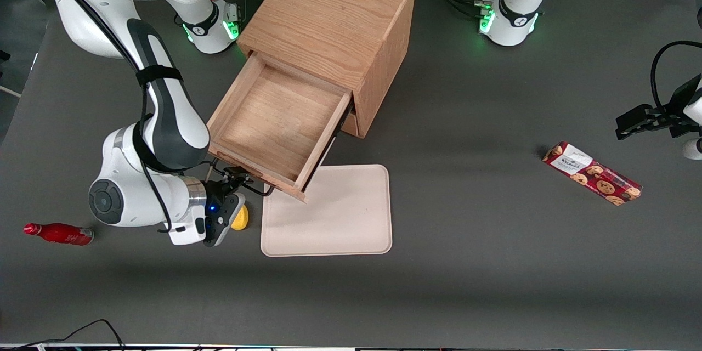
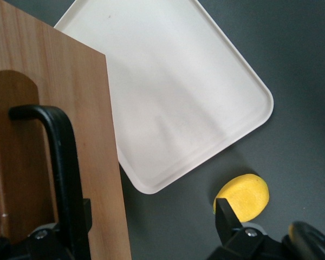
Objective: Open upper drawer
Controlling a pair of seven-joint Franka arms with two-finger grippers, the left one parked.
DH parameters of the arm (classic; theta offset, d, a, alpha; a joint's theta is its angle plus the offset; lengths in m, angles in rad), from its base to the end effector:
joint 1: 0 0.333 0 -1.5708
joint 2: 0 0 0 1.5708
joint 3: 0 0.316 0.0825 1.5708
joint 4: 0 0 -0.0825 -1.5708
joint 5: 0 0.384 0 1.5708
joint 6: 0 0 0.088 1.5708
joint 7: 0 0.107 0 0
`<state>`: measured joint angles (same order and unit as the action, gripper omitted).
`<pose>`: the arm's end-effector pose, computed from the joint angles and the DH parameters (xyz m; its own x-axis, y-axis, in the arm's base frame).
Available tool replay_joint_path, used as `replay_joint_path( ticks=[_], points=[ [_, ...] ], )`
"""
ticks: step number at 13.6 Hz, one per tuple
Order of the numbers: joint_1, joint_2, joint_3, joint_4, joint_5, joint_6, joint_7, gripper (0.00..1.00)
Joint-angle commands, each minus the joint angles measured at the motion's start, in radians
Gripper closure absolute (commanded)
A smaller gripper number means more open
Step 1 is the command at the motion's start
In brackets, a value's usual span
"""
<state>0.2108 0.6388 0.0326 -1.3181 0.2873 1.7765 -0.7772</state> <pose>0.6846 0.1903 0.3522 0.6043 0.7942 0.0631 0.7631 -0.5543 -0.3323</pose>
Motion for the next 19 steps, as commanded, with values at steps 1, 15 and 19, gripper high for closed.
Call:
replay_joint_path(
  ticks=[1,15,19],
  points=[
    [-0.014,0.013,0.004,0.03,-0.017,-0.011,-0.03,0.0],
    [-0.007,-0.223,-0.003,0.013,-0.071,-0.183,0.079,0.0],
    [-0.022,-0.4,-0.008,-0.108,-0.074,-0.252,0.408,0.0]
  ],
)
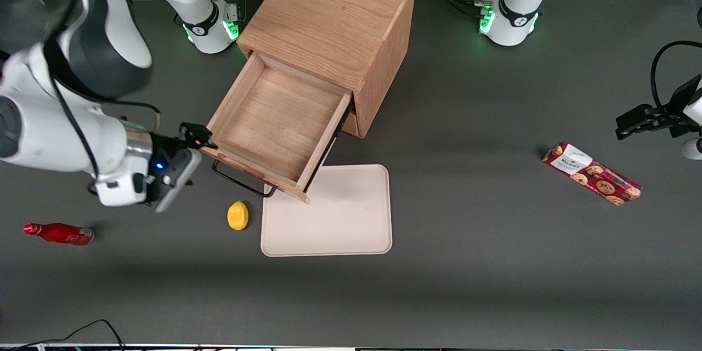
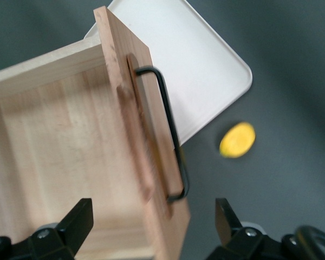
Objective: Open upper drawer
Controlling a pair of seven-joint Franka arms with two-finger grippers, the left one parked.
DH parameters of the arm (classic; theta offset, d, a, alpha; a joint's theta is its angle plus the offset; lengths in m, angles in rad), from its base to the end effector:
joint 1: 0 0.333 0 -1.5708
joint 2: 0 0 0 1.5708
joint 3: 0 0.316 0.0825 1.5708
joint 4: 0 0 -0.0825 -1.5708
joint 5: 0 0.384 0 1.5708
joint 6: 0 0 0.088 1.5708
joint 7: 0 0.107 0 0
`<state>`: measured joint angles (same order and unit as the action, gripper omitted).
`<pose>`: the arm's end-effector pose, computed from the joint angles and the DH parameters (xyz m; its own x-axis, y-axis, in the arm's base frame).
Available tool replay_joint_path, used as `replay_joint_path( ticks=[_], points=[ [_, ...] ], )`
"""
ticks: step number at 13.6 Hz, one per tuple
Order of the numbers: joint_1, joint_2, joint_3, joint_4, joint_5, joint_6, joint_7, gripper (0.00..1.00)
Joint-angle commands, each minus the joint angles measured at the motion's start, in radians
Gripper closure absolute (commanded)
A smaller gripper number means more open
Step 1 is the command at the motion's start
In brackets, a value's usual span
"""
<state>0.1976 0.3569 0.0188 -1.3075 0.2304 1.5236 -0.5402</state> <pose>0.6300 0.1623 0.5313 0.7314 0.6819 0.0011 0.6564 -0.7037 -0.2719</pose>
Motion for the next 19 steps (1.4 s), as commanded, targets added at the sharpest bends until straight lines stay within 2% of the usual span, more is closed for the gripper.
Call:
replay_joint_path(
  ticks=[1,2,4,6,10,14,19],
  points=[
    [-0.01,-0.154,0.006,-0.143,-0.022,0.001,0.277,0.0],
    [-0.01,-0.18,0.004,-0.154,-0.058,0.0,0.343,0.0],
    [-0.01,-0.255,0.006,-0.205,-0.178,0.001,0.466,0.0],
    [-0.026,-0.312,0.004,-0.261,-0.236,0.015,0.546,0.0],
    [-0.072,-0.47,0.001,-0.513,-0.229,0.191,0.556,0.0],
    [-0.079,-0.446,-0.059,-0.472,-0.24,0.187,0.543,0.0],
    [-0.096,-0.426,-0.065,-0.423,-0.235,0.182,0.555,0.0]
  ],
)
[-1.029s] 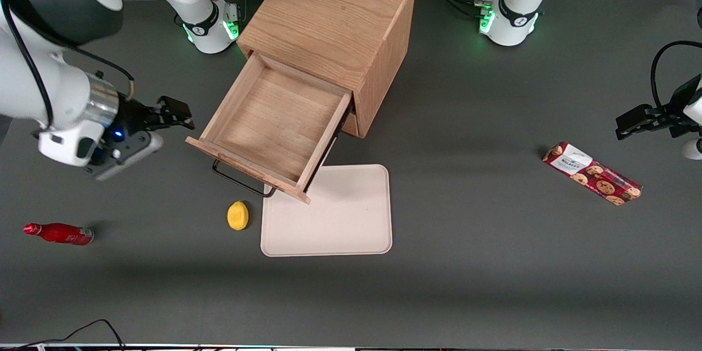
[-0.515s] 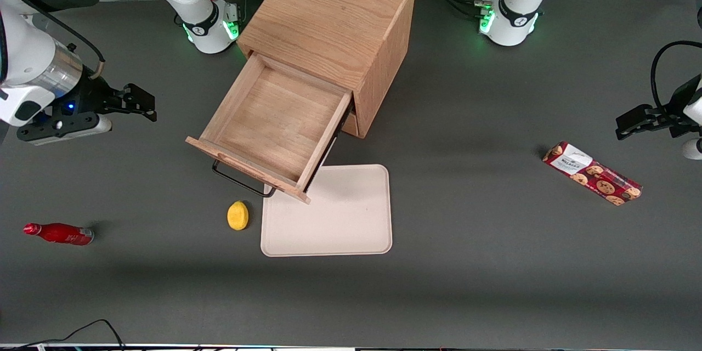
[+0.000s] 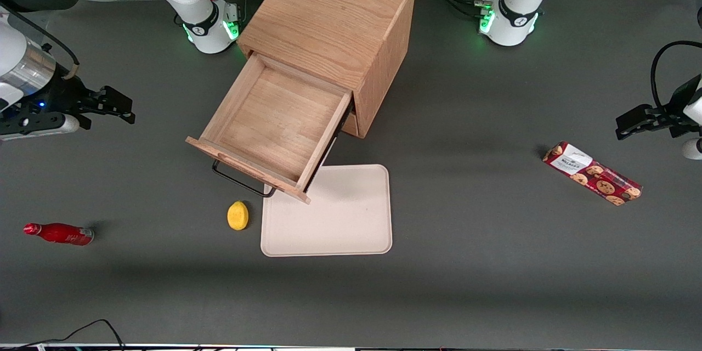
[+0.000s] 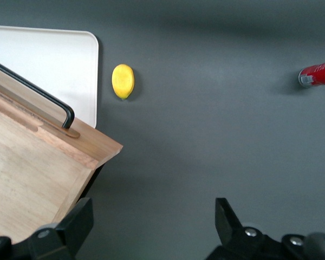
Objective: Open upper drawer
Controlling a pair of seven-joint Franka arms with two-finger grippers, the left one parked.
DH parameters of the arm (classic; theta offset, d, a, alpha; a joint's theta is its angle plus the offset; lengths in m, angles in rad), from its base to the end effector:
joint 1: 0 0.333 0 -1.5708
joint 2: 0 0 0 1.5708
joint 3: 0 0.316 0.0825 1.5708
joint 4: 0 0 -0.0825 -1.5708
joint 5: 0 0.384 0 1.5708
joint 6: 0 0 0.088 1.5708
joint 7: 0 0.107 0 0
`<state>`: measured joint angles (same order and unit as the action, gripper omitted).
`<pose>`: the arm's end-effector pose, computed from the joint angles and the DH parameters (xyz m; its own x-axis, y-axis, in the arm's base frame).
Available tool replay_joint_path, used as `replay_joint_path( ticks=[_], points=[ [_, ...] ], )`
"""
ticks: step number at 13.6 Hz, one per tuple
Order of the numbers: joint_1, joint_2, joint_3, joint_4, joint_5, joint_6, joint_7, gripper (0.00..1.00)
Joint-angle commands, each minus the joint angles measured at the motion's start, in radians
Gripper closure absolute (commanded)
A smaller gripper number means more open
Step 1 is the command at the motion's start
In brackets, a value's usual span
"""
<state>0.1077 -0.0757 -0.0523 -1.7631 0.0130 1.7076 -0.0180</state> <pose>0.5387 0.0302 0.5864 0.9972 0.0716 0.0204 0.0720 -0.9973 -0.0165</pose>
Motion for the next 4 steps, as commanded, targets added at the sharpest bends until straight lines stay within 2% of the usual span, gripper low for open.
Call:
replay_joint_path(
  ticks=[1,4],
  points=[
    [-0.008,0.016,0.003,0.045,-0.015,-0.011,0.033,0.0],
    [-0.006,0.022,-0.017,0.054,-0.014,-0.013,0.033,0.0]
  ],
)
